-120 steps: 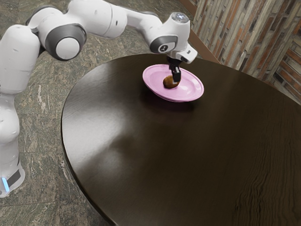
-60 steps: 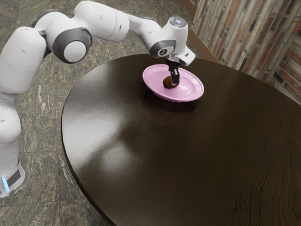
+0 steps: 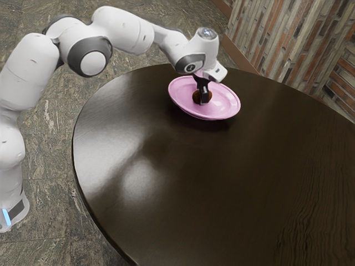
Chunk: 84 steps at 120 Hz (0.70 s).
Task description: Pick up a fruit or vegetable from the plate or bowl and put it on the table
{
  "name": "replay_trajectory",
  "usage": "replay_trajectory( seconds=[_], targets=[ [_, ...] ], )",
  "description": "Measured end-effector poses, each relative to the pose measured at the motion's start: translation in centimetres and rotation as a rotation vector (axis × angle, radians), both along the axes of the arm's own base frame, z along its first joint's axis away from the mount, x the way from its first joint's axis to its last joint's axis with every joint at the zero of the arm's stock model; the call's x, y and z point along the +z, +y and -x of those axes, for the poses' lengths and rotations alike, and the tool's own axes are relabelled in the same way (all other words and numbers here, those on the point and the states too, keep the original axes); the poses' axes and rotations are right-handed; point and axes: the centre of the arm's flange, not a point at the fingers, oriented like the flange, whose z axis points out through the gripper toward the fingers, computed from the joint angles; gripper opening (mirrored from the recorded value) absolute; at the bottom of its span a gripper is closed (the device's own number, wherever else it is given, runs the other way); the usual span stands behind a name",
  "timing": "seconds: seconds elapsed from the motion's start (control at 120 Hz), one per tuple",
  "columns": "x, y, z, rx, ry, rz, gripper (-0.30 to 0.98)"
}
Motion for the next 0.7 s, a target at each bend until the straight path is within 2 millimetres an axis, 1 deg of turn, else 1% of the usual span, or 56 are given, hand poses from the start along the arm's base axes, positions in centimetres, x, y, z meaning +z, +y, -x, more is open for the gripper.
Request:
replay_trajectory(
  seconds=[0.067,0.167,0.275,0.333,0.417,0.458,0.5,0.55,0.608,0.7],
  targets=[
    [-0.3,0.1,-0.1,-0.001,-0.003,0.0,0.61],
    [-0.1,0.0,-0.3,-0.006,-0.024,-0.006,0.47],
    [0.6,-0.4,-0.5,-0.011,-0.047,-0.015,0.4],
    [1.6,-1.1,-0.6,-0.019,-0.067,-0.023,0.38],
    [4.8,-3.7,-1.0,-0.052,-0.115,-0.04,0.4],
    [6.4,-5.5,-1.2,-0.075,-0.14,-0.046,0.41],
    [7.6,-7.2,-1.4,-0.097,-0.158,-0.05,0.42],
    [8.4,-9.3,-1.7,-0.126,-0.172,-0.051,0.42],
    [8.9,-12.2,-2.2,-0.166,-0.184,-0.05,0.42],
    [9.5,-17.6,-3.0,-0.243,-0.21,-0.046,0.42]
  ],
)
